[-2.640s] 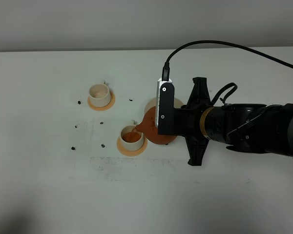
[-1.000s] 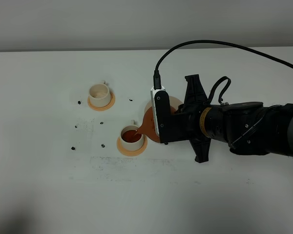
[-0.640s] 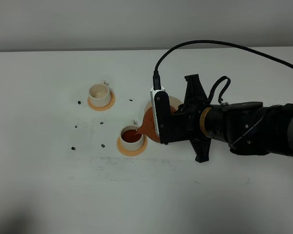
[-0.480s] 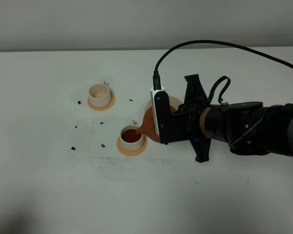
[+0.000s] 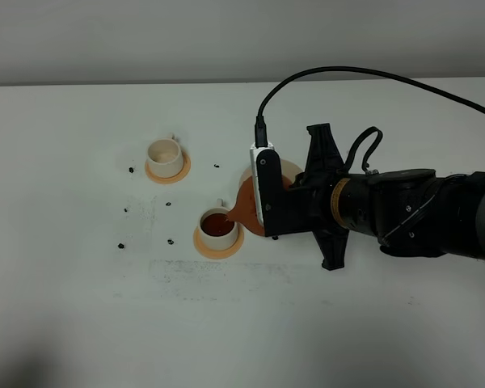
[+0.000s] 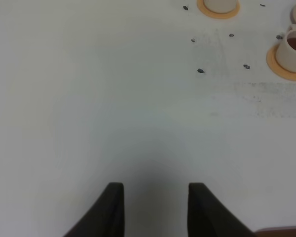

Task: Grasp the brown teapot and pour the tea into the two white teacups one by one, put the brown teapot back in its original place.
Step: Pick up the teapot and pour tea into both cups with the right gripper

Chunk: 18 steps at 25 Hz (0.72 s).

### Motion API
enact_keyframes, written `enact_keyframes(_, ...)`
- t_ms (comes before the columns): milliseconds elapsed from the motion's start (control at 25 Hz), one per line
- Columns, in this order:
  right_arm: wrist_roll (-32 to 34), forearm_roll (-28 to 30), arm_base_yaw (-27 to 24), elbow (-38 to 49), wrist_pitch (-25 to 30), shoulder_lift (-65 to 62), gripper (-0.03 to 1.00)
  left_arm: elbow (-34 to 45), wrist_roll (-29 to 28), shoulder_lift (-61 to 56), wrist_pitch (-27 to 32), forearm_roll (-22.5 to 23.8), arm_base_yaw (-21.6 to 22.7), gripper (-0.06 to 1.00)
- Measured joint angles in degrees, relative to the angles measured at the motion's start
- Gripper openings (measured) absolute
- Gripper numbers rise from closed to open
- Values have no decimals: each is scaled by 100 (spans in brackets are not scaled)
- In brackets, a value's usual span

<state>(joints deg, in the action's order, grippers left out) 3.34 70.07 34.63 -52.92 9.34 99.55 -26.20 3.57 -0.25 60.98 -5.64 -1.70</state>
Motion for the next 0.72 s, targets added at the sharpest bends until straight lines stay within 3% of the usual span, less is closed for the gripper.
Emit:
enact_keyframes(240, 24, -621, 0, 0, -24, 0, 8, 0, 0, 0, 0, 0, 0, 30)
enact_keyframes(560, 24, -1001, 0, -61, 187, -197, 8, 0, 0, 0, 0, 0, 0, 30)
enact_keyframes(720, 24, -1862, 0, -74, 322, -446, 8, 0, 0, 0, 0, 0, 0, 30)
